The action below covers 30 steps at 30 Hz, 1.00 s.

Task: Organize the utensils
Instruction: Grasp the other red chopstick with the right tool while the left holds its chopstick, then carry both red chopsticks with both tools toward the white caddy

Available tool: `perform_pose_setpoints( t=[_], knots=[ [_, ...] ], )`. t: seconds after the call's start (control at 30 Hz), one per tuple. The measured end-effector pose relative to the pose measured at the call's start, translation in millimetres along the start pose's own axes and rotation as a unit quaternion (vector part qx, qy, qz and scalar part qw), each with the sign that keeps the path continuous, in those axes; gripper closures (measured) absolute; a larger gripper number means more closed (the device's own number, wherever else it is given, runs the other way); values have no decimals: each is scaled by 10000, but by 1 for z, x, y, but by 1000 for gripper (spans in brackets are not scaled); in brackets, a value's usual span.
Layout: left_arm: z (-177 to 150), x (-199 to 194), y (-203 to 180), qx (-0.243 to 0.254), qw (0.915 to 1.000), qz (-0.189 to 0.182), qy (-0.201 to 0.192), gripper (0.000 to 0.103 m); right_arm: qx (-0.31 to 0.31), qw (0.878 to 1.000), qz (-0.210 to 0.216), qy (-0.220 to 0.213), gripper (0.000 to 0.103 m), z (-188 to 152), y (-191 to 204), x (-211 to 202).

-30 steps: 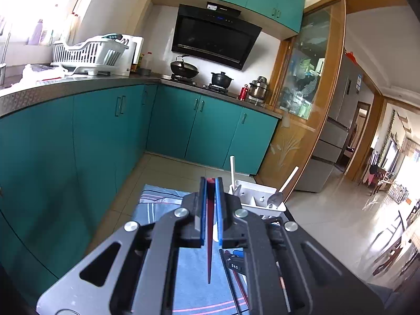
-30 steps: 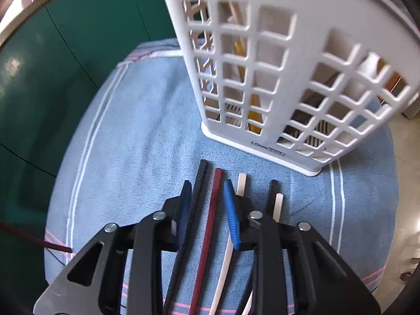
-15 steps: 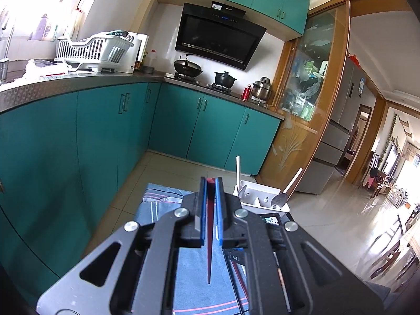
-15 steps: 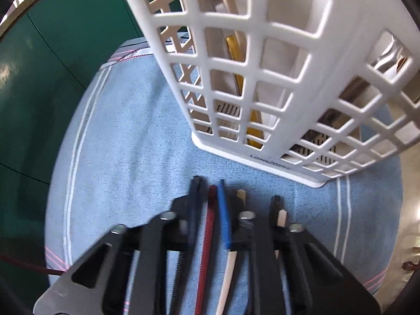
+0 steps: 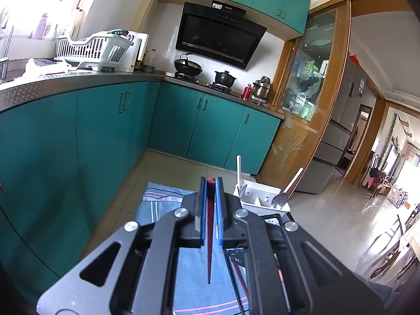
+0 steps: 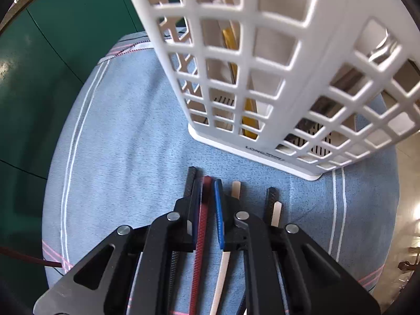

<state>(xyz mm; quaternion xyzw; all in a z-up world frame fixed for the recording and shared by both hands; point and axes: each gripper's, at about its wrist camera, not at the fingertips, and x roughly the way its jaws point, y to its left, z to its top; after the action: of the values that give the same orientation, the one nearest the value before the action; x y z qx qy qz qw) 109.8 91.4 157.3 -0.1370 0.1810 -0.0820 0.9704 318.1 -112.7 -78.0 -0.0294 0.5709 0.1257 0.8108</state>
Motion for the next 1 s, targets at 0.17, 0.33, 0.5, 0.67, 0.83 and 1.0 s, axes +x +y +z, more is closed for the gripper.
perform_pose_setpoints(
  t=[0.17,0.33,0.5,0.67,0.83,1.0],
  knots=[
    [0,0,-1,10,10000,-1,3,97,-115,9998,-128,-91,91,6,10,5],
    [-1,1,-5,114,9999,-11,21,97,-198,9986,-256,-420,96,1,15,-2],
    [0,-3,-14,291,9995,-85,53,97,-56,9923,381,-1181,96,-26,9,-74],
    [0,-11,-29,506,9984,-232,48,97,69,9727,916,-2133,96,-68,-4,-168],
    [-4,-20,-47,744,9966,-354,17,97,114,9508,1151,-2875,96,-99,-19,-240],
    [-7,-19,-59,894,9950,-435,63,97,-42,9308,1020,-3510,96,-115,-24,-298]
  ],
)
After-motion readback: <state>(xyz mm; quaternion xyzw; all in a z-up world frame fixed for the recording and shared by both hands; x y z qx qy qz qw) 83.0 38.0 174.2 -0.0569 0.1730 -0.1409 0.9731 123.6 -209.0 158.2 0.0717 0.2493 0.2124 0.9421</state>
